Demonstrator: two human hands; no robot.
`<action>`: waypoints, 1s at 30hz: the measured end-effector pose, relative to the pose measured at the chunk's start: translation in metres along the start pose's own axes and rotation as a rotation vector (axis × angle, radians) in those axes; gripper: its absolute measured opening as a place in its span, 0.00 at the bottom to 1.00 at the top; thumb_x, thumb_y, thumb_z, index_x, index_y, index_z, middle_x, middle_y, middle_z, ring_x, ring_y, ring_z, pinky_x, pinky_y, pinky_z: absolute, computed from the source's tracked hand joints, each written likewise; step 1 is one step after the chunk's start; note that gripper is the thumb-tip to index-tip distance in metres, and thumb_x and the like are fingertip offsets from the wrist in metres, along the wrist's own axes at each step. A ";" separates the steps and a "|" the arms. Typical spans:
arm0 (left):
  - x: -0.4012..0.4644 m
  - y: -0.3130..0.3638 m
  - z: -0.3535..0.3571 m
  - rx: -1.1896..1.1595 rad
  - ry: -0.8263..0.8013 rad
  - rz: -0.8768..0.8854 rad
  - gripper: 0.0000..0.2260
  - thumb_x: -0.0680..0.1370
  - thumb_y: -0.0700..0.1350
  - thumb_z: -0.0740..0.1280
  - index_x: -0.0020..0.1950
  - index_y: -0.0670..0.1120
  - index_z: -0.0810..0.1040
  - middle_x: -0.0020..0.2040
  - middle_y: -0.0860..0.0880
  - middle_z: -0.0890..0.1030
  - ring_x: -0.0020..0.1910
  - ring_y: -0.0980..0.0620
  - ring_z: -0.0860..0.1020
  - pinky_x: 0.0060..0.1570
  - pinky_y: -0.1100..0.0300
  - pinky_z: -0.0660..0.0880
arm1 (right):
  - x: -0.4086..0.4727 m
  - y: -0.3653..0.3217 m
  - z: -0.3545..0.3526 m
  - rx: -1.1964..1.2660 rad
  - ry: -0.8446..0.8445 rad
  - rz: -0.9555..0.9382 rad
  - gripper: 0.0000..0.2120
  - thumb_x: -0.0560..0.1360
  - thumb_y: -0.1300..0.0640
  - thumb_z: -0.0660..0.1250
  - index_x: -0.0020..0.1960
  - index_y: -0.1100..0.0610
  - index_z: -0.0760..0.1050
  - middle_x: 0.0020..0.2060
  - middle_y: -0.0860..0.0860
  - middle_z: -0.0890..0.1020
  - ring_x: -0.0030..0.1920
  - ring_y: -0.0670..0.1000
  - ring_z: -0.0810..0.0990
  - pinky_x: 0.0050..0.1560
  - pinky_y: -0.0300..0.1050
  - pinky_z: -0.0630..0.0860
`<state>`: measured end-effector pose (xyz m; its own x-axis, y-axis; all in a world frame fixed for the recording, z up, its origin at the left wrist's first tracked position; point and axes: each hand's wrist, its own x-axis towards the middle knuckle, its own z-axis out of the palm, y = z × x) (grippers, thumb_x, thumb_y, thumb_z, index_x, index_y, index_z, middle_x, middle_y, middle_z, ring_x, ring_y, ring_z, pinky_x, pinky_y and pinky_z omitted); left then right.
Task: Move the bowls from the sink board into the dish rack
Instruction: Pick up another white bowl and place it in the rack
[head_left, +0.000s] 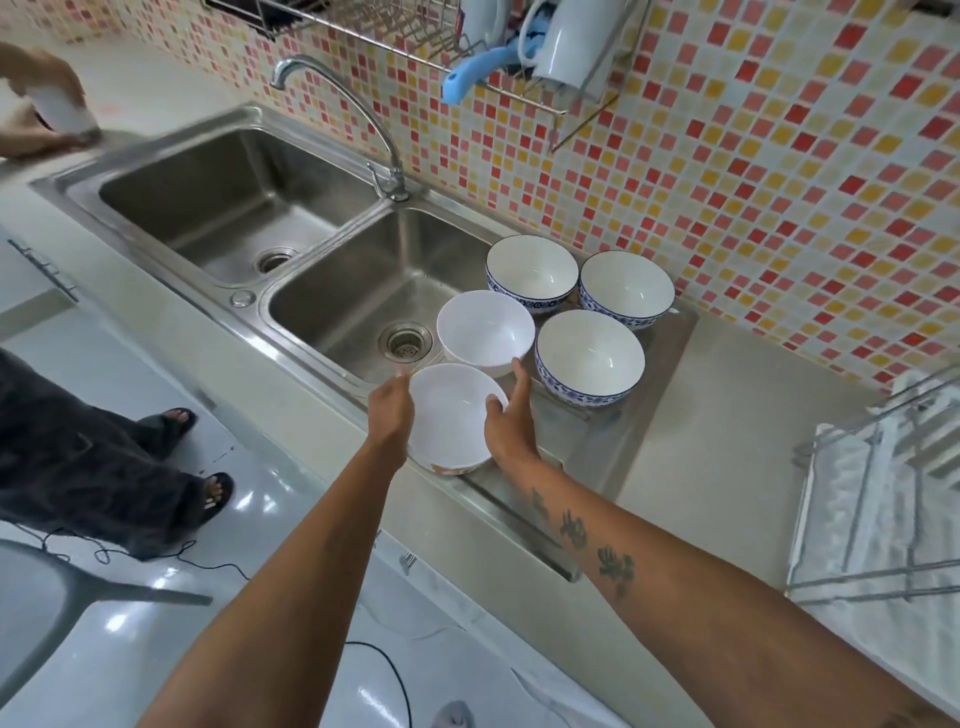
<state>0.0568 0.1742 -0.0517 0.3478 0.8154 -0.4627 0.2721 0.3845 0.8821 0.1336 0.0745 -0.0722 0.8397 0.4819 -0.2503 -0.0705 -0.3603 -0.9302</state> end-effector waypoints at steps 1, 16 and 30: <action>-0.003 -0.001 0.001 -0.012 0.001 -0.005 0.13 0.84 0.47 0.55 0.52 0.42 0.76 0.50 0.42 0.75 0.48 0.46 0.73 0.48 0.57 0.68 | -0.002 0.000 -0.002 0.010 0.013 -0.010 0.29 0.79 0.64 0.54 0.77 0.49 0.53 0.76 0.49 0.62 0.73 0.54 0.66 0.60 0.39 0.63; -0.140 0.122 0.038 -0.243 -0.555 0.037 0.13 0.82 0.49 0.58 0.58 0.47 0.80 0.50 0.44 0.86 0.42 0.45 0.81 0.30 0.57 0.79 | -0.068 -0.120 -0.135 0.105 0.371 -0.570 0.14 0.81 0.59 0.58 0.63 0.59 0.77 0.57 0.47 0.80 0.59 0.44 0.76 0.64 0.40 0.71; -0.412 0.233 0.152 -0.026 -1.549 0.279 0.20 0.74 0.62 0.61 0.55 0.53 0.83 0.55 0.45 0.84 0.51 0.39 0.83 0.52 0.41 0.78 | -0.287 -0.228 -0.412 -0.245 0.993 -1.409 0.12 0.79 0.69 0.59 0.57 0.64 0.78 0.54 0.49 0.80 0.57 0.44 0.78 0.61 0.39 0.72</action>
<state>0.1132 -0.1384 0.3309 0.9320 -0.3524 0.0852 0.0358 0.3235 0.9455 0.1307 -0.3111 0.3224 0.1710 -0.0922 0.9810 0.9414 -0.2785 -0.1903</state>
